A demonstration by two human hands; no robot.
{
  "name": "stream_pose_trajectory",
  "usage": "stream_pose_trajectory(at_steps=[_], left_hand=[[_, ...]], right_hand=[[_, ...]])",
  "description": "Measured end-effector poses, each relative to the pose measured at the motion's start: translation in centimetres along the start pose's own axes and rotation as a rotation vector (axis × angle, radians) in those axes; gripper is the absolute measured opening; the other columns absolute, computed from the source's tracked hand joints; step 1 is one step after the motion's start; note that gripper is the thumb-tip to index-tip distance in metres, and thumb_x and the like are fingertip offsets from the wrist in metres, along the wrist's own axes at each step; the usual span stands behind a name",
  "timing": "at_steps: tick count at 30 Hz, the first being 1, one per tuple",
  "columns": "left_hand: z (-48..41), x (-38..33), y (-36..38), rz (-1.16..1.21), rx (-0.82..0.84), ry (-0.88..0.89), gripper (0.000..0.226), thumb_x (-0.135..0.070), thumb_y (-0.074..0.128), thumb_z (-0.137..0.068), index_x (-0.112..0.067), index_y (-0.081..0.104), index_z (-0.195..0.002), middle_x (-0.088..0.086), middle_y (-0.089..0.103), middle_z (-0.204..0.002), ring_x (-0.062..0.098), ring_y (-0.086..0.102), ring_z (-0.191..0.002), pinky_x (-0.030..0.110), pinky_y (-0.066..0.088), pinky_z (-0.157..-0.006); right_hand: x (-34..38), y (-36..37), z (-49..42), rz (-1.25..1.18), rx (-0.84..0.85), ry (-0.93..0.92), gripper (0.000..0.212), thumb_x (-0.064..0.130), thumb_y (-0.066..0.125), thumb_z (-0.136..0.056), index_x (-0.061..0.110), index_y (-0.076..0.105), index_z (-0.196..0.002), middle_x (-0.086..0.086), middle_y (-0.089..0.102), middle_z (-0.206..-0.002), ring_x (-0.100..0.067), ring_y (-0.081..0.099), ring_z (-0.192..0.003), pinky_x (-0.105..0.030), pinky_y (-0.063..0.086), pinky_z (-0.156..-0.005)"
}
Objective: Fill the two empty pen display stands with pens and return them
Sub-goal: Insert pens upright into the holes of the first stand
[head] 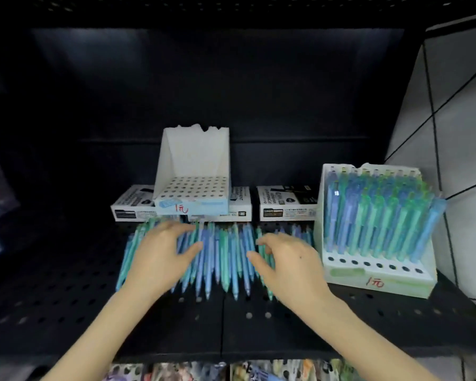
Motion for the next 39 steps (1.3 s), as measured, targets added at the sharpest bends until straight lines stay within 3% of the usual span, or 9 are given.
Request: stream_pose_trajectory(at_steps=[6,11,17,24,26,29,33,36,39], left_hand=[[0.5,7.8,-2.8,-0.098,0.065,-0.429,0.071,-0.05,0.062,-0.082,-0.012,0.043,-0.138,0.017,0.05,-0.132,0.03,0.055,-0.113,0.035,0.044,-0.09],[0.1,9.0,-2.0,0.199,0.152,-0.569,0.079,-0.044,0.072,-0.076,-0.007,0.04,-0.139,0.013,0.054,-0.129,0.026,0.054,-0.114,0.032,0.043,-0.09],[-0.3,9.2,-1.6,0.37,0.196,-0.695,0.085,-0.028,0.079,-0.073,0.004,0.036,-0.138,0.017,0.041,-0.142,0.029,0.041,-0.129,0.033,0.035,-0.102],[-0.4,9.6,-1.1,0.434,0.203,-0.718,0.078,-0.026,0.075,-0.078,0.006,0.035,-0.137,0.019,0.042,-0.141,0.029,0.044,-0.125,0.034,0.037,-0.1],[-0.4,10.3,-1.0,0.481,0.194,-0.72,0.052,-0.024,0.071,-0.082,0.004,0.051,-0.122,0.02,0.056,-0.119,0.022,0.055,-0.094,0.032,0.043,-0.083],[-0.3,10.9,-1.0,0.534,0.187,-0.7,0.021,-0.022,0.062,-0.09,-0.001,0.062,-0.086,0.013,0.055,-0.08,0.013,0.042,-0.056,0.022,0.038,-0.055],[-0.2,10.8,-1.2,0.544,0.167,-0.664,0.024,-0.021,0.047,-0.097,-0.002,0.055,-0.085,0.008,0.045,-0.071,0.014,0.037,-0.054,0.021,0.034,-0.051],[-0.1,10.5,-2.0,0.583,0.087,-0.627,0.022,-0.022,0.043,-0.099,-0.003,0.051,-0.095,0.007,0.043,-0.078,0.015,0.04,-0.065,0.026,0.036,-0.059],[0.4,9.4,-3.0,0.716,0.041,-0.58,0.022,-0.021,0.041,-0.1,-0.003,0.052,-0.098,0.004,0.042,-0.074,0.014,0.042,-0.062,0.026,0.041,-0.056]], right_hand=[[2.4,4.1,-3.5,0.097,0.203,-0.03,0.065,0.068,0.04,-0.085,0.017,0.051,-0.124,-0.002,0.059,-0.117,-0.02,0.054,-0.107,-0.032,0.048,-0.085],[3.1,5.7,-3.8,0.138,0.27,0.034,0.079,0.075,0.038,-0.08,0.016,0.042,-0.133,-0.006,0.055,-0.121,-0.022,0.052,-0.11,-0.031,0.046,-0.079],[3.0,5.4,-3.3,0.029,0.21,0.112,0.068,0.064,0.046,-0.085,0.018,0.04,-0.135,0.002,0.062,-0.08,-0.015,0.063,-0.077,-0.028,0.052,-0.065],[2.1,5.6,-3.6,-0.173,0.247,0.243,0.049,0.039,0.058,-0.087,0.022,0.048,-0.132,0.011,0.05,-0.064,-0.01,0.055,-0.064,-0.027,0.051,-0.071],[1.8,5.4,-3.7,-0.239,0.264,0.278,0.048,0.036,0.059,-0.087,0.021,0.05,-0.131,0.009,0.056,-0.072,-0.009,0.052,-0.062,-0.027,0.05,-0.071],[1.3,5.2,-3.9,-0.332,0.295,0.332,0.045,0.032,0.061,-0.088,0.016,0.053,-0.129,0.004,0.06,-0.097,-0.012,0.055,-0.077,-0.028,0.047,-0.077],[0.5,5.0,-4.0,-0.589,0.28,0.427,0.035,0.025,0.062,-0.089,0.011,0.059,-0.12,0.003,0.063,-0.083,-0.015,0.062,-0.08,-0.02,0.044,-0.064],[0.5,4.5,-4.1,-0.774,0.265,0.469,0.028,0.021,0.062,-0.089,0.01,0.061,-0.115,-0.002,0.067,-0.076,0.002,0.054,-0.052,-0.013,0.037,-0.049],[0.4,3.4,-4.2,-0.943,0.212,0.517,0.025,0.021,0.063,-0.089,0.009,0.061,-0.111,-0.003,0.066,-0.074,-0.004,0.045,-0.043,-0.016,0.034,-0.039]])
Point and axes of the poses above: each hand's wrist, its own z-axis away from the middle knuckle, its own y-axis out of the palm, x = y × z, the point moved 5 cm from there along -z, towards the middle knuckle
